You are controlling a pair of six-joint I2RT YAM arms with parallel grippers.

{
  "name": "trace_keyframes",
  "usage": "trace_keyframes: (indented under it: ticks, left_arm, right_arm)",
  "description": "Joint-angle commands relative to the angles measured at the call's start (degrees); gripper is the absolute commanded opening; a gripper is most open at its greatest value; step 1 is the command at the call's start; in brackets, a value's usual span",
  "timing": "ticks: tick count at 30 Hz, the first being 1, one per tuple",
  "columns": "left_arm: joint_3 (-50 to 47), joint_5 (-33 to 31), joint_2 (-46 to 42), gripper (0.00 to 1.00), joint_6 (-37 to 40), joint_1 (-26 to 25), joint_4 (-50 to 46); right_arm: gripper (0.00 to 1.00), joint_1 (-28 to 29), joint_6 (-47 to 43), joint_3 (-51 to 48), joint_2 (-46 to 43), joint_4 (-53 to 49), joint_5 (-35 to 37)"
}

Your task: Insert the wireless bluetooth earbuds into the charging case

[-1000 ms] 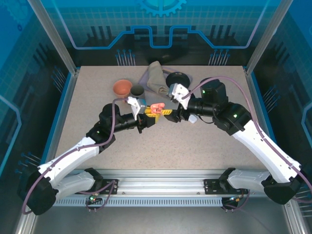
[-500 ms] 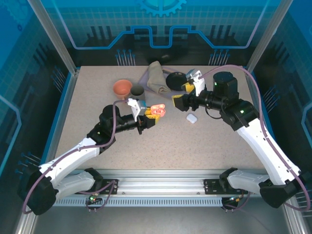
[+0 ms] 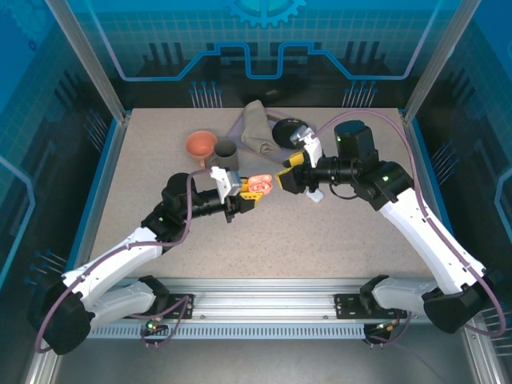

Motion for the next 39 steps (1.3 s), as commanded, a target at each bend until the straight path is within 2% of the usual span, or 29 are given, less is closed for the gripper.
trace_keyframes:
  ticks: [1,8,14,16,21,26,39]
  left_arm:
    - [1.56,1.89,-0.45,0.00,3.52,-0.52,0.34]
    - [2.30,2.25,0.37,0.00,3.70,-0.65,-0.45]
    - [2.22,2.18,0.02,0.00,3.18,-0.66,-0.81]
    - [2.28,2.11,-0.10,0.00,3.00,-0.71,-0.84]
    - [2.42,1.56,0.02,0.00,2.75,-0.85,-1.10]
    - [2.71,1.12,0.10,0.00,2.69,-0.89,-1.61]
    - [2.58,1.03,-0.07,0.00,2.56,-0.84,-1.45]
  right_arm:
    - [0.58,2.10,-4.64,2.63,-0.91,-7.09,3.21]
    - [0.44,8.35,-5.09,4.64,-0.12,-9.40,11.77]
    - [0.49,12.14,-5.51,9.54,3.76,-13.95,19.72]
    - [0.51,12.34,-4.84,9.77,4.34,-13.32,19.72]
    - [0.45,13.10,-1.29,11.17,6.50,-12.36,19.10]
    - [0.47,13.70,0.93,11.76,7.74,-12.64,18.79]
    - [0.49,13.74,0.03,11.42,7.78,-14.15,20.67]
